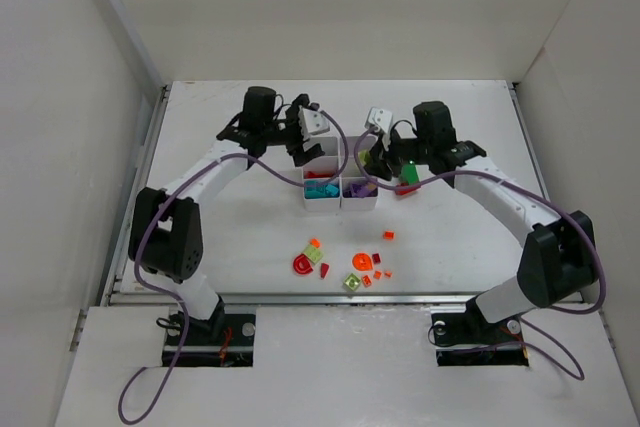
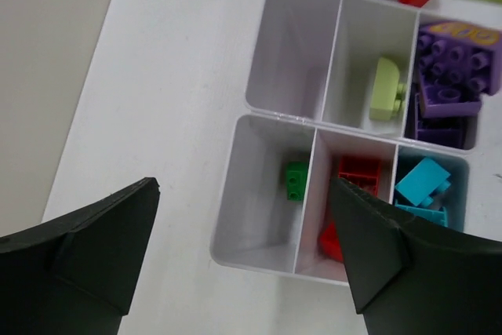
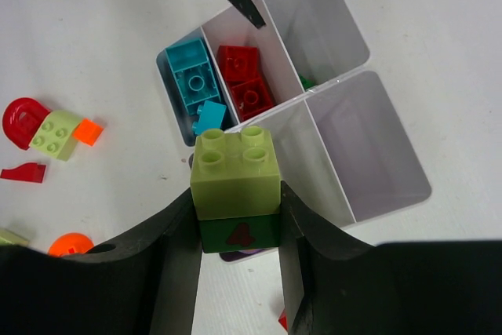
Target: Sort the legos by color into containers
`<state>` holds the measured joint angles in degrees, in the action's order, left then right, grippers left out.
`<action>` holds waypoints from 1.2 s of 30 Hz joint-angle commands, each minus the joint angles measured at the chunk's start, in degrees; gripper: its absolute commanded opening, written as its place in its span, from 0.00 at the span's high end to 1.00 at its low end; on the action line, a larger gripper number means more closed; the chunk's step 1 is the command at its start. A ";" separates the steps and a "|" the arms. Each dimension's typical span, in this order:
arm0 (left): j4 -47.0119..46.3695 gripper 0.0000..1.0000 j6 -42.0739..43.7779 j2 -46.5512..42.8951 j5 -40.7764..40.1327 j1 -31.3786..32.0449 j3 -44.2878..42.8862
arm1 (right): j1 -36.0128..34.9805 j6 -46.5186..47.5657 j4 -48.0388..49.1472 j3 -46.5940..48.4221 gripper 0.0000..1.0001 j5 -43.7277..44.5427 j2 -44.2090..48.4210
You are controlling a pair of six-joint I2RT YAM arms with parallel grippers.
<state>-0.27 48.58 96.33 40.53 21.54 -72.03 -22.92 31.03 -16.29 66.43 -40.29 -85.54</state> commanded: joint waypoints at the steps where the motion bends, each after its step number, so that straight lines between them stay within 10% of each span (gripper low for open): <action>1: 4.29 0.15 1.59 -6.50 13.40 -1.41 -5.56 | 0.15 -0.44 1.53 2.82 1.00 -1.28 2.13; 7: 22.31 0.29 10.99 -7.56 30.74 2.00 -10.49 | -3.09 0.70 1.53 3.35 1.00 -0.05 2.83; 30: 25.59 0.32 9.78 -3.00 25.92 5.88 -14.45 | -6.09 2.90 6.89 5.02 1.00 -2.51 2.13; 33: 25.59 0.46 9.78 -2.99 25.91 5.88 -15.07 | -6.09 2.90 6.89 5.02 1.00 -3.04 2.13; 36: 25.59 0.81 9.78 -2.99 25.91 5.88 -15.07 | -6.09 2.90 6.89 5.02 1.00 -3.04 2.13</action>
<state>24.49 58.28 94.02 64.82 27.18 -84.90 -28.56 33.28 -12.40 68.86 -41.28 -83.33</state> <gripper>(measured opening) 0.279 0.431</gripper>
